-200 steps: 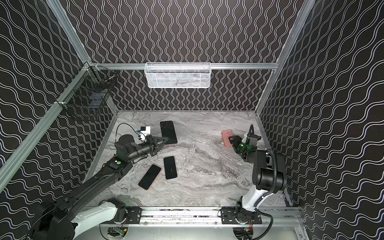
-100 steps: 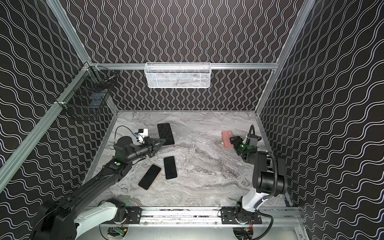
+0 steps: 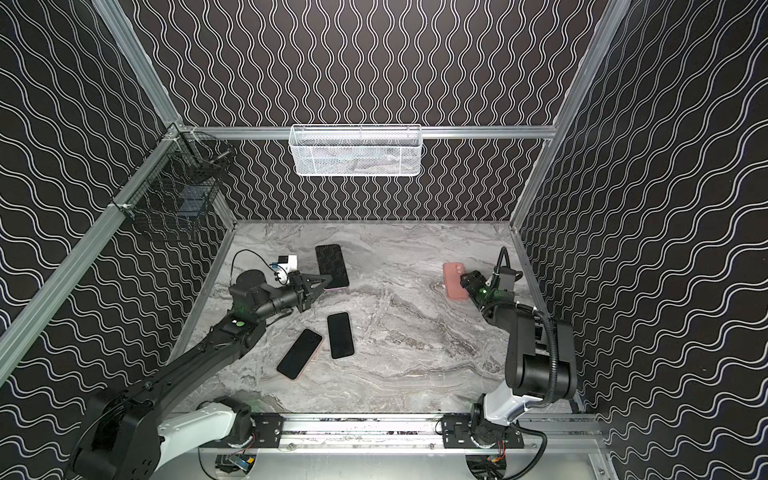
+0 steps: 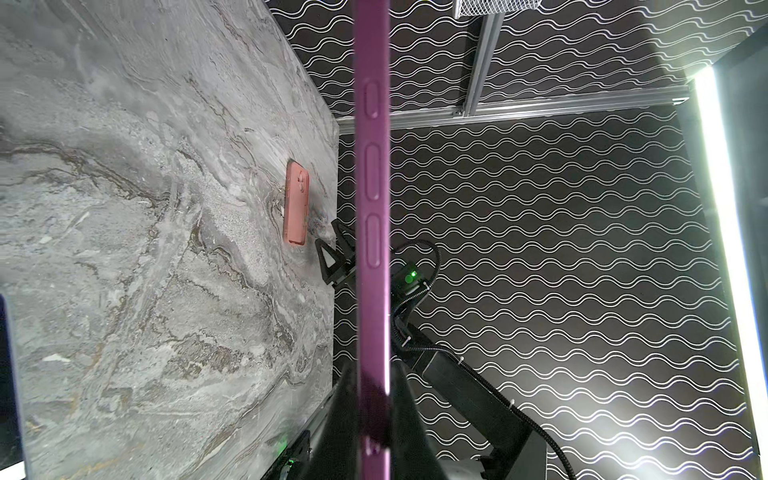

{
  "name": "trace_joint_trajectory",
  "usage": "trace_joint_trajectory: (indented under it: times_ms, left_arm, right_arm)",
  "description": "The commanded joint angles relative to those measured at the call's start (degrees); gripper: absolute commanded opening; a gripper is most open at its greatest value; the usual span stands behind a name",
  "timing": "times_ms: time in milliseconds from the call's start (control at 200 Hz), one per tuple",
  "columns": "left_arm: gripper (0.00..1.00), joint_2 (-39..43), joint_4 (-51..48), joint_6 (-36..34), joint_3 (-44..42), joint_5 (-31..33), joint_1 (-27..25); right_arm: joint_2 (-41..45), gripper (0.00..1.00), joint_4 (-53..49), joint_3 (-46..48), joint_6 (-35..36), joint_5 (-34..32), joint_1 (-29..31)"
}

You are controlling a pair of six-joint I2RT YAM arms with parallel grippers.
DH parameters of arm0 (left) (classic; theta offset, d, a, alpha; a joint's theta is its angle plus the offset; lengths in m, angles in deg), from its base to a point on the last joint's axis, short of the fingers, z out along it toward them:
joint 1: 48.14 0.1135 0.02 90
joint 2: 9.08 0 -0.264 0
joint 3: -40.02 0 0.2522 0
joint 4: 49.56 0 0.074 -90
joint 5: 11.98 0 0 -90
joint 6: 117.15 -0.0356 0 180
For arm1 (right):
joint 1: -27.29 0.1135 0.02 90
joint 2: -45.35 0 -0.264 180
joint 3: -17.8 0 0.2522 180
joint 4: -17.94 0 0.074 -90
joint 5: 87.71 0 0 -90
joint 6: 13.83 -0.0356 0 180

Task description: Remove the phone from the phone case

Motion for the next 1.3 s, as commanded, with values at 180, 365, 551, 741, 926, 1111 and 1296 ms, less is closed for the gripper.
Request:
trace_joint_trajectory:
  times_ms: [180, 365, 551, 741, 926, 1111, 1296]
  left_arm:
    - [0.00, -0.4, -9.9, -13.1, 6.0, 4.7, -0.4]
    - [0.00, -4.6, -12.9, -16.7, 10.2, 7.1, -3.2]
    - [0.00, -10.9, -10.3, -17.1, 14.0, 9.3, -8.6]
    - [0.00, -19.3, -4.6, -17.0, 18.7, 9.9, -11.7]
    - [0.00, -28.4, 1.4, -16.8, 24.1, 9.0, -14.6]
    - [0.00, -35.8, 4.0, -16.0, 28.4, 10.1, -17.0]
    - [0.00, -43.1, 3.7, -16.0, 35.0, 10.4, -20.2]
  right_arm:
    - [6.6, 0.79, -2.5, -1.5, 4.9, -2.1, 1.6]
    - [9.1, 0.79, -3.3, -2.4, 7.0, -3.9, 3.8]
    - [11.8, 0.80, -1.8, -1.8, 8.4, -4.9, 5.3]
    - [14.0, 0.80, -0.7, -2.1, 9.8, -4.7, 7.1]
    - [15.2, 0.80, 1.1, -2.8, 8.3, -3.1, 8.8]
    - [16.5, 0.81, 1.9, -3.9, 9.2, -3.6, 12.2]
    - [17.7, 0.81, 2.6, -4.1, 8.9, -3.4, 13.9]
